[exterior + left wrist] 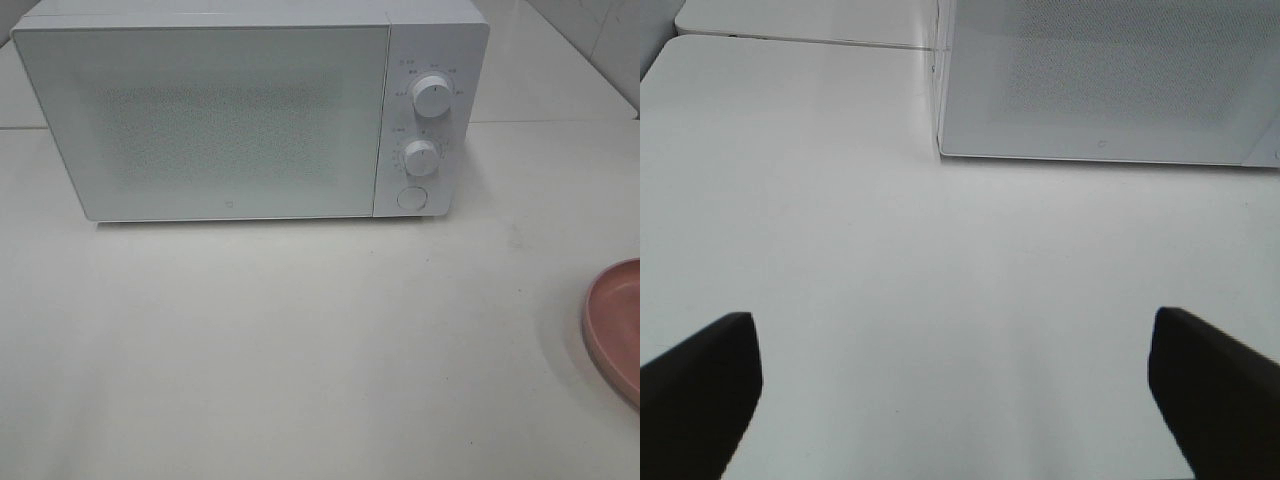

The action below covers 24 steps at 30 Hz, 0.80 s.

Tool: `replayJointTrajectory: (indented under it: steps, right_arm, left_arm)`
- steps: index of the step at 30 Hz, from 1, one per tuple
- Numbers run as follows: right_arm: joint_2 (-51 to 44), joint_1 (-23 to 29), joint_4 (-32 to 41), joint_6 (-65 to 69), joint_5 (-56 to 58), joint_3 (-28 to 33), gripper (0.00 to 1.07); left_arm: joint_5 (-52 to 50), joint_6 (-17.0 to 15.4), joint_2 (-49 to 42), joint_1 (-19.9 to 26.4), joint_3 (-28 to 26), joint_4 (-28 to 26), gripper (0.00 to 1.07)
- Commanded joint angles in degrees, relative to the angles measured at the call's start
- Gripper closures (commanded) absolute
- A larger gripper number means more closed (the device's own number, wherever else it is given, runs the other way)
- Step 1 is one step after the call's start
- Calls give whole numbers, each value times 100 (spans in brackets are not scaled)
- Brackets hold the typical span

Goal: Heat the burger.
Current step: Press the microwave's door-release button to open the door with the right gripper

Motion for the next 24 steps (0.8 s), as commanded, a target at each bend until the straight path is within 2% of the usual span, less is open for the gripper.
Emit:
replayJointTrajectory:
  steps: [1,17,20,22,23,24]
  right_arm:
    - [292,-17,-23,6,-418,-34,33]
    - [1977,-17,-166,6,-2086,0,33]
    - [2051,-17,-241,6,-2303,46,33]
    - [2280,-17,-458,6,-3352,367,33]
    - [2280,-17,-458,6,-3352,367,33]
    - [2366,-17,-458,6,-3936,567,33]
  left_arm:
    - [-6,6,-103,6,-6,0,9]
    - [-6,6,-103,6,-6,0,9]
    - [-6,6,-103,6,-6,0,9]
    - [-6,6,-103,6,-6,0,9]
    - [-6,6,-103,6,-6,0,9]
    - [-6,6,-103,6,-6,0,9]
